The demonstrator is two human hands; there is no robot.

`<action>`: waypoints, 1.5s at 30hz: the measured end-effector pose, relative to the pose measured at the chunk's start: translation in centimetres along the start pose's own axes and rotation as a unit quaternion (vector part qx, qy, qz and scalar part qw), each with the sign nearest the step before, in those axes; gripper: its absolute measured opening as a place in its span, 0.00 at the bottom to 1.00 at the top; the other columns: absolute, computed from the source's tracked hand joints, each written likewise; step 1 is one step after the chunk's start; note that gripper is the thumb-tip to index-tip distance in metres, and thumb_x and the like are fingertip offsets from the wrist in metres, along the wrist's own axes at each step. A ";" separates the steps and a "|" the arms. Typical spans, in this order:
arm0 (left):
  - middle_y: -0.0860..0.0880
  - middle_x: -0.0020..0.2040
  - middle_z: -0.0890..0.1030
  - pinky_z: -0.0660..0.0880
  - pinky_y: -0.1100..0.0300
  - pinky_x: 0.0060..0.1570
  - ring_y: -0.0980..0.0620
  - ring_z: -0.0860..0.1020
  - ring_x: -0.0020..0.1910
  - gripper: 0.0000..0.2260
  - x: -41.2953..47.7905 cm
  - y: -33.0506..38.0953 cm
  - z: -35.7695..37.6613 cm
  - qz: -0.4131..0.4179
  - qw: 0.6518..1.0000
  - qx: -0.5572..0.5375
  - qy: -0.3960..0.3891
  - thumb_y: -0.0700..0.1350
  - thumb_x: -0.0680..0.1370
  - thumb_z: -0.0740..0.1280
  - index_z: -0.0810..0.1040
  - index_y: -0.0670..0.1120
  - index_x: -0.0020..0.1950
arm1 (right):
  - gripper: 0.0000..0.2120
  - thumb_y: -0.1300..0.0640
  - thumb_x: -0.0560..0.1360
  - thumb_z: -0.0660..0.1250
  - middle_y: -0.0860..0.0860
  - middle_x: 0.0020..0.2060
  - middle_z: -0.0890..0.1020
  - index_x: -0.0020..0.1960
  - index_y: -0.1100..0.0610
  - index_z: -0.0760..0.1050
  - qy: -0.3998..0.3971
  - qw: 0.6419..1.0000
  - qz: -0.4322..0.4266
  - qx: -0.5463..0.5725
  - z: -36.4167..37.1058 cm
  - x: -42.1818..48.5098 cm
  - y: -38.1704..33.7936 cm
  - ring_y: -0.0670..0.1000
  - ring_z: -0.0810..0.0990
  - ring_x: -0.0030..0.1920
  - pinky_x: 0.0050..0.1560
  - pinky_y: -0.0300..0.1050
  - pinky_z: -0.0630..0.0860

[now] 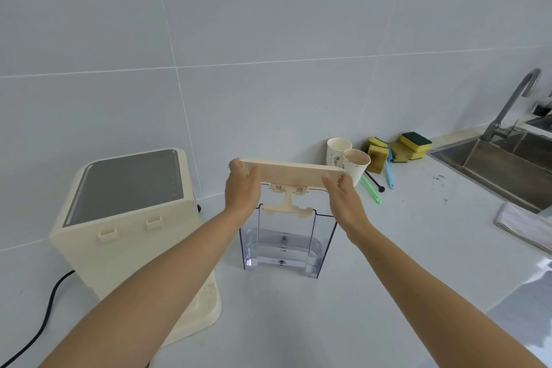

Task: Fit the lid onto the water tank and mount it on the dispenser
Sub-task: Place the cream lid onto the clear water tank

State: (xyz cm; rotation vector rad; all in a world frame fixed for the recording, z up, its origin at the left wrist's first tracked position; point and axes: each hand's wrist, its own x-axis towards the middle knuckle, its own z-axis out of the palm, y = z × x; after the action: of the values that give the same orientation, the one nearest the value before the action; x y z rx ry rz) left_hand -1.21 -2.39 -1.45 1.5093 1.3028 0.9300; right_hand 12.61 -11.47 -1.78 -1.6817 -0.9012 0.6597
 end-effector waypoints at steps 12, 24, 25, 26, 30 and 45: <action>0.45 0.73 0.64 0.68 0.54 0.57 0.41 0.70 0.65 0.26 -3.7 -4.6 0.0 0.001 0.999 0.041 0.010 0.39 0.76 0.61 0.56 0.42 0.72 | 0.18 0.54 0.78 0.54 0.49 0.58 0.73 0.67 0.55 0.62 0.004 0.998 -0.001 -0.068 0.0 -5.0 2.5 0.50 0.69 0.51 0.50 0.41 0.63; 0.38 0.61 0.73 0.65 0.58 0.42 0.43 0.71 0.46 0.25 -4.6 -6.9 0.3 0.003 0.998 0.064 -0.007 0.35 0.73 0.61 0.60 0.42 0.69 | 0.21 0.54 0.79 0.52 0.67 0.64 0.71 0.71 0.53 0.56 -0.034 0.991 0.035 -0.122 -0.2 -5.8 3.5 0.64 0.69 0.65 0.62 0.56 0.68; 0.37 0.62 0.72 0.66 0.57 0.43 0.43 0.71 0.48 0.25 -4.6 -7.0 0.3 0.004 0.998 0.059 -0.007 0.36 0.73 0.61 0.61 0.42 0.69 | 0.22 0.54 0.79 0.52 0.67 0.65 0.70 0.72 0.52 0.55 -0.039 0.992 0.038 -0.115 -0.4 -5.8 3.5 0.64 0.68 0.66 0.63 0.55 0.67; 0.37 0.64 0.71 0.66 0.57 0.45 0.43 0.71 0.51 0.25 -4.6 -7.0 0.2 0.003 0.999 0.048 -0.007 0.37 0.73 0.62 0.61 0.42 0.69 | 0.23 0.53 0.79 0.52 0.65 0.66 0.70 0.73 0.52 0.54 -0.045 0.993 0.041 -0.105 -0.5 -5.7 3.7 0.63 0.68 0.67 0.64 0.54 0.66; 0.43 0.75 0.59 0.63 0.50 0.65 0.44 0.61 0.72 0.32 -4.9 -6.2 0.2 -0.099 0.993 -0.063 -0.024 0.46 0.76 0.64 0.51 0.45 0.75 | 0.29 0.46 0.77 0.53 0.54 0.75 0.60 0.75 0.52 0.48 -0.046 0.994 0.089 -0.032 -1.0 -4.4 4.4 0.56 0.60 0.73 0.70 0.51 0.58; 0.43 0.73 0.62 0.61 0.50 0.67 0.43 0.62 0.71 0.36 -3.0 -3.6 1.9 -0.286 0.950 -0.126 -0.029 0.59 0.76 0.60 0.50 0.41 0.75 | 0.09 0.52 0.76 0.57 0.50 0.43 0.71 0.52 0.55 0.70 -0.089 0.985 0.143 0.037 -0.3 2.6 3.5 0.48 0.69 0.43 0.54 0.46 0.64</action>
State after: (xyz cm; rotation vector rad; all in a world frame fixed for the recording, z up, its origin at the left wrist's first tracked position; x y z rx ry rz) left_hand -0.99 -5.49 -5.39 0.8782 1.4093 0.6340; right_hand 15.14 -10.04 -5.06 -1.7200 -0.7548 1.0390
